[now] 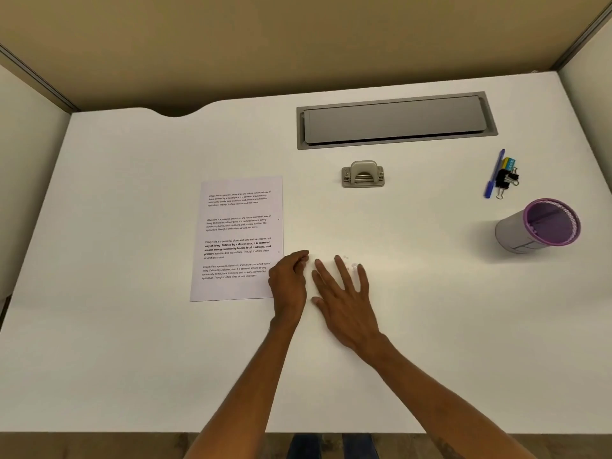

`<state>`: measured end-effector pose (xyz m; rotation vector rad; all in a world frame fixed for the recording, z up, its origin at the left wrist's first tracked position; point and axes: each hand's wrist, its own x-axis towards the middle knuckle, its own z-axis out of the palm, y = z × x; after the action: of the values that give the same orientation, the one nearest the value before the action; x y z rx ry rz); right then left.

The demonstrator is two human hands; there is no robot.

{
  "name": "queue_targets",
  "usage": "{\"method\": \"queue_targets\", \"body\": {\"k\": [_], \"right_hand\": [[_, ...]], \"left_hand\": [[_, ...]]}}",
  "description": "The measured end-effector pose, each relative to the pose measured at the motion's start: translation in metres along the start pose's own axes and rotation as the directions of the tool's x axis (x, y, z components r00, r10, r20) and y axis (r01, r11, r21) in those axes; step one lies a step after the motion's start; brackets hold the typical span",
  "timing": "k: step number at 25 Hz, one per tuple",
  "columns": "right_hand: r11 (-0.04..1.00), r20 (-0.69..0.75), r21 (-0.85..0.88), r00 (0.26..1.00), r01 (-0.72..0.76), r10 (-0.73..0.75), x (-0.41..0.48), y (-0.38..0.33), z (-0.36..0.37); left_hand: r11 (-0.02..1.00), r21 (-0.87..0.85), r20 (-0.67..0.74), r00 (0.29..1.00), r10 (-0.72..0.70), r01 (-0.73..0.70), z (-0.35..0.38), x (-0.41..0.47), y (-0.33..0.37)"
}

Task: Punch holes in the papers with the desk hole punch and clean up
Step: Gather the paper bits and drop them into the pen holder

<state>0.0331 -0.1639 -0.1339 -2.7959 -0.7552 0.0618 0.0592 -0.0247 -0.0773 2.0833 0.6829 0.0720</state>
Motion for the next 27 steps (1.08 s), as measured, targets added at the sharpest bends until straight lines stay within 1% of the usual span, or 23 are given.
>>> {"method": "queue_targets", "body": {"k": [4,5,6,7,8,10,11,12,13,17,18,19,21,22,23,24,25,26,27], "right_hand": [[0.987,0.016,-0.059,0.989,-0.148,0.15,-0.009,0.027,-0.009],[0.984,0.013,-0.027,0.984,-0.177,0.178,-0.011,0.032,-0.013],[0.978,0.004,0.041,0.979,-0.206,0.206,-0.014,0.036,-0.016],[0.96,-0.007,0.148,0.97,-0.24,0.243,-0.017,0.039,-0.019],[0.911,-0.013,0.295,0.952,-0.287,0.304,-0.02,0.04,-0.022],[0.716,0.011,0.568,0.873,-0.406,0.487,-0.025,0.038,-0.026],[0.617,0.042,0.643,0.825,-0.455,0.564,-0.023,0.035,-0.028],[0.557,0.073,0.669,0.79,-0.491,0.609,-0.018,0.03,-0.029],[0.531,0.088,0.675,0.77,-0.512,0.632,-0.012,0.026,-0.03],[0.423,0.098,0.746,0.714,-0.514,0.694,0.021,0.022,-0.033],[0.424,0.103,0.742,0.713,-0.52,0.694,0.027,0.023,-0.034],[0.441,0.106,0.732,0.726,-0.519,0.679,0.031,0.023,-0.035],[0.469,0.11,0.739,0.773,-0.484,0.625,0.037,0.027,-0.035],[0.46,0.118,0.756,0.789,-0.465,0.603,0.038,0.03,-0.038],[0.449,0.107,0.775,0.792,-0.446,0.601,0.037,0.035,-0.041],[0.46,0.07,0.777,0.784,-0.431,0.617,0.035,0.04,-0.043],[0.505,0.017,0.75,0.775,-0.427,0.631,0.034,0.045,-0.044],[0.589,-0.038,0.687,0.789,-0.425,0.614,0.033,0.048,-0.045],[0.7,-0.081,0.593,0.834,-0.399,0.545,0.033,0.05,-0.044]], "left_hand": [[0.999,0.03,0.08,0.996,0.027,-0.029,0.006,-0.005,0.005],[0.999,0.025,0.089,0.996,0.029,-0.031,0.008,-0.007,0.004],[1.0,0.015,0.098,0.995,0.023,-0.025,0.009,-0.009,0.003],[1.0,-0.002,0.106,0.994,0.007,-0.007,0.01,-0.012,0.003],[1.0,-0.021,0.114,0.993,-0.017,0.019,0.01,-0.014,0.002],[0.997,-0.04,0.131,0.99,-0.059,0.065,0.012,-0.016,0.001],[0.996,-0.035,0.143,0.987,-0.071,0.076,0.014,-0.017,0.0],[0.996,-0.025,0.153,0.985,-0.076,0.081,0.016,-0.018,0.0],[0.996,-0.018,0.159,0.984,-0.078,0.082,0.017,-0.019,0.0],[0.995,-0.046,0.152,0.986,-0.076,0.084,0.019,-0.024,0.0],[0.995,-0.059,0.152,0.986,-0.07,0.08,0.019,-0.024,-0.001],[0.995,-0.071,0.152,0.986,-0.065,0.077,0.018,-0.025,-0.002],[0.991,-0.098,0.154,0.985,-0.076,0.092,0.018,-0.026,-0.002],[0.987,-0.118,0.155,0.984,-0.088,0.107,0.017,-0.027,-0.003],[0.983,-0.14,0.158,0.983,-0.097,0.12,0.017,-0.028,-0.003],[0.979,-0.159,0.162,0.982,-0.102,0.128,0.017,-0.028,-0.004],[0.976,-0.172,0.165,0.981,-0.105,0.133,0.017,-0.028,-0.004],[0.973,-0.184,0.167,0.98,-0.111,0.141,0.016,-0.028,-0.004],[0.968,-0.198,0.166,0.979,-0.12,0.152,0.016,-0.027,-0.004]]}}
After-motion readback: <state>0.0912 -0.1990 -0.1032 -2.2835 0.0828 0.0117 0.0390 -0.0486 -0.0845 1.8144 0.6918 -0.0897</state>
